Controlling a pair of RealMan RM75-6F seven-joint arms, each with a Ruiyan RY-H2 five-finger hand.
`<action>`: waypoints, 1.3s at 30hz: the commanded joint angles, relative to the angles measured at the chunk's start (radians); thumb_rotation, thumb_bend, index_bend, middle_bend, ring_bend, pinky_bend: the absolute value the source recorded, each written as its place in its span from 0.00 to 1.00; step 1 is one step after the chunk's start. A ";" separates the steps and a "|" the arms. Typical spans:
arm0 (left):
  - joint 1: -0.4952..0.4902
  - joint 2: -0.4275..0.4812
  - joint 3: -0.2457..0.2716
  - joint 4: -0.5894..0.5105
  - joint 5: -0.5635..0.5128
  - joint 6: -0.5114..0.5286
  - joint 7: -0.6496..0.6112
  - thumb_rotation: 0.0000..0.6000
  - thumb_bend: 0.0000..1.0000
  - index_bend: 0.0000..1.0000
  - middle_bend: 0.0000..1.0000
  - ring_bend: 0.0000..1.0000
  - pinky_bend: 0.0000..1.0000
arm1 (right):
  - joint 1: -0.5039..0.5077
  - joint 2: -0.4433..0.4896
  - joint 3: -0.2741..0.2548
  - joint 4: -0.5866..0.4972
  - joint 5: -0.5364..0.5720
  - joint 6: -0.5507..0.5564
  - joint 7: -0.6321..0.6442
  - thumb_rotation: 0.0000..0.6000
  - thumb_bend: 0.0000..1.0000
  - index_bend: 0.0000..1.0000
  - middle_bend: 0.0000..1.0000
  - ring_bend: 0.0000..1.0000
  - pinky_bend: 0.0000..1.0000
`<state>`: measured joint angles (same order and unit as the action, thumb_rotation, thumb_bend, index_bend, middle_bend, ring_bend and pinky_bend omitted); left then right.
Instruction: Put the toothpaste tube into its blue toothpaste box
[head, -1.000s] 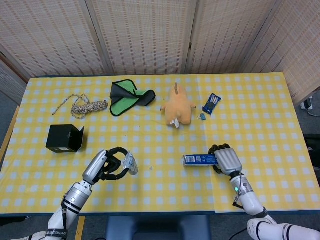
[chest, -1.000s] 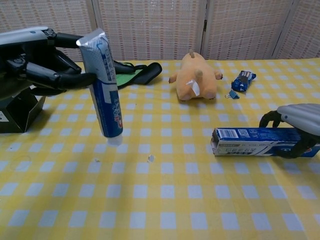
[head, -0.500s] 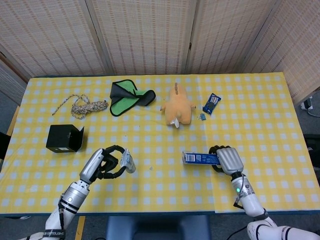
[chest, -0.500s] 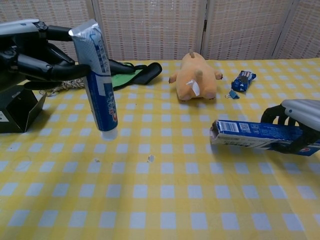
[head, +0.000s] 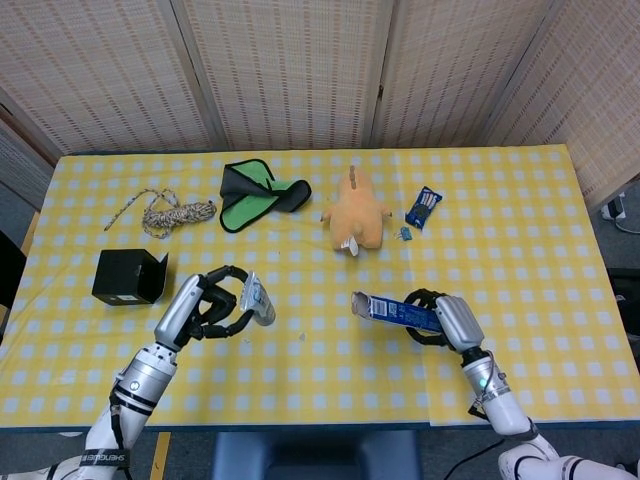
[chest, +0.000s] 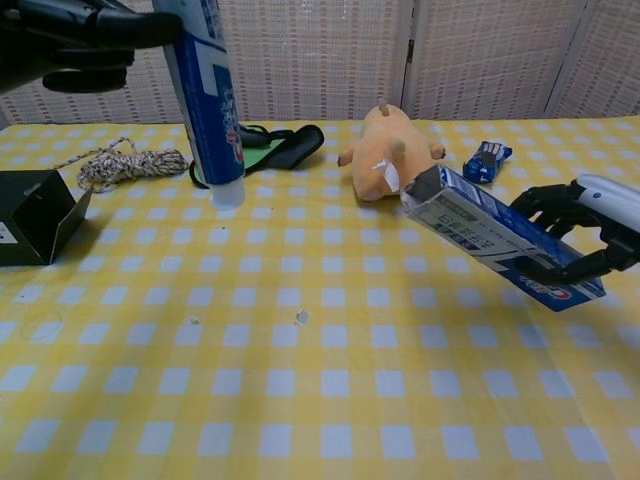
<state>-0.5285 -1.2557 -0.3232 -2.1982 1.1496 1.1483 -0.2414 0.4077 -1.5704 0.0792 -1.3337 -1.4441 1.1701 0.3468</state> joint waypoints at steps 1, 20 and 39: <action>-0.017 0.022 -0.035 -0.056 -0.034 0.015 0.029 1.00 0.44 1.00 1.00 1.00 1.00 | -0.001 -0.016 0.001 0.010 -0.041 0.028 0.092 1.00 0.35 0.54 0.42 0.42 0.42; -0.136 -0.005 -0.134 -0.158 -0.191 0.063 0.143 1.00 0.44 1.00 1.00 1.00 1.00 | 0.021 -0.117 -0.010 0.007 -0.081 0.030 0.235 1.00 0.35 0.54 0.41 0.42 0.42; -0.234 -0.123 -0.128 -0.158 -0.240 0.121 0.267 1.00 0.44 1.00 1.00 1.00 1.00 | 0.050 -0.233 -0.002 0.068 -0.107 0.049 0.371 1.00 0.35 0.54 0.41 0.41 0.42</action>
<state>-0.7590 -1.3755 -0.4509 -2.3560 0.9126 1.2658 0.0224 0.4562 -1.8013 0.0778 -1.2670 -1.5497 1.2196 0.7162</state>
